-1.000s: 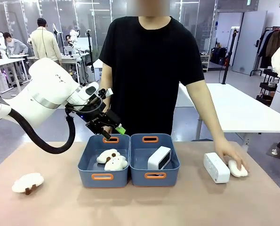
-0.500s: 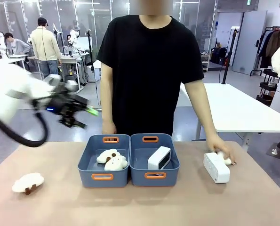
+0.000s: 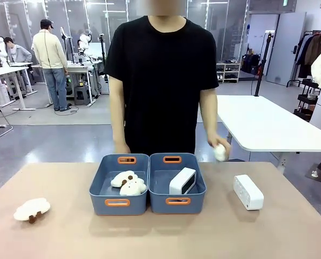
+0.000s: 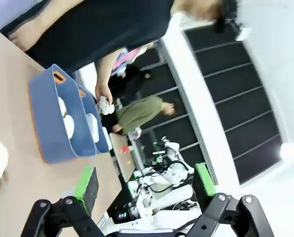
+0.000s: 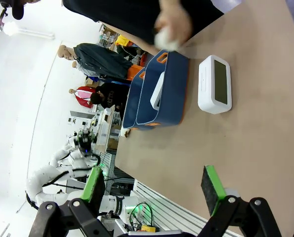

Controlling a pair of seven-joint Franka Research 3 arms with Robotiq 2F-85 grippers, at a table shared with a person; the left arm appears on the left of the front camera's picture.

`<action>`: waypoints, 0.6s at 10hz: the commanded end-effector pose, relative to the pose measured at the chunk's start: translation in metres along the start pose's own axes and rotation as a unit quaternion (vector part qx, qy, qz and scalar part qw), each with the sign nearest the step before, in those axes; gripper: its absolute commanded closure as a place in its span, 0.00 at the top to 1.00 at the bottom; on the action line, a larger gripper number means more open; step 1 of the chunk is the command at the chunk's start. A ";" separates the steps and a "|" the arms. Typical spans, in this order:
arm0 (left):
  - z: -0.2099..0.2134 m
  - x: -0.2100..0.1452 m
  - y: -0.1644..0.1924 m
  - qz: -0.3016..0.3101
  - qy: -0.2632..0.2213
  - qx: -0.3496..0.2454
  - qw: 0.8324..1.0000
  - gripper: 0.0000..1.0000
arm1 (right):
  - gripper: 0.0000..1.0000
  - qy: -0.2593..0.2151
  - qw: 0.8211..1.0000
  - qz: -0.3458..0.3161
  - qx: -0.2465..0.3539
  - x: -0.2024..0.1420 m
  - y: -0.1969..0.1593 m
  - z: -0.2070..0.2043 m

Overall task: Sort the digital clocks into the basket.
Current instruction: Pick up the Digital clock from the table and place it into the empty Plastic storage basket.

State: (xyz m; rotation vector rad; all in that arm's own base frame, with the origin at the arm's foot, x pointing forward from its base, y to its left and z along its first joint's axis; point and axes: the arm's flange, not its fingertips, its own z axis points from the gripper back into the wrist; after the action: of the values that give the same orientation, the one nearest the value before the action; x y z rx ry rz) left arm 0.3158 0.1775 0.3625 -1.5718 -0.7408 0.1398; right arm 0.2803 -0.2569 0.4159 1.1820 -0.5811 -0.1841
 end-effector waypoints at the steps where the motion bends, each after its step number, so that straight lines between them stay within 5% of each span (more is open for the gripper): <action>1: 0.063 0.012 0.010 -0.066 -0.070 -0.045 0.994 0.98 | 1.00 0.007 1.000 0.003 0.000 -0.001 0.001 0.002; 2: 0.000 0.000 0.000 0.000 0.000 0.000 1.000 0.98 | 1.00 0.007 1.000 0.003 0.000 -0.001 0.001 0.002; 6: 0.000 0.000 0.000 0.000 0.000 0.000 1.000 0.98 | 1.00 0.007 1.000 0.003 0.000 -0.001 0.001 0.002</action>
State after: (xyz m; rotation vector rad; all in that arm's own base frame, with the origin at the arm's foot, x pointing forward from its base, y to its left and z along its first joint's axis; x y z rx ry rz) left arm 0.3172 0.1711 0.3543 -1.5880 -0.7356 0.1117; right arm 0.2807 -0.2565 0.4153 1.1824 -0.5788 -0.1840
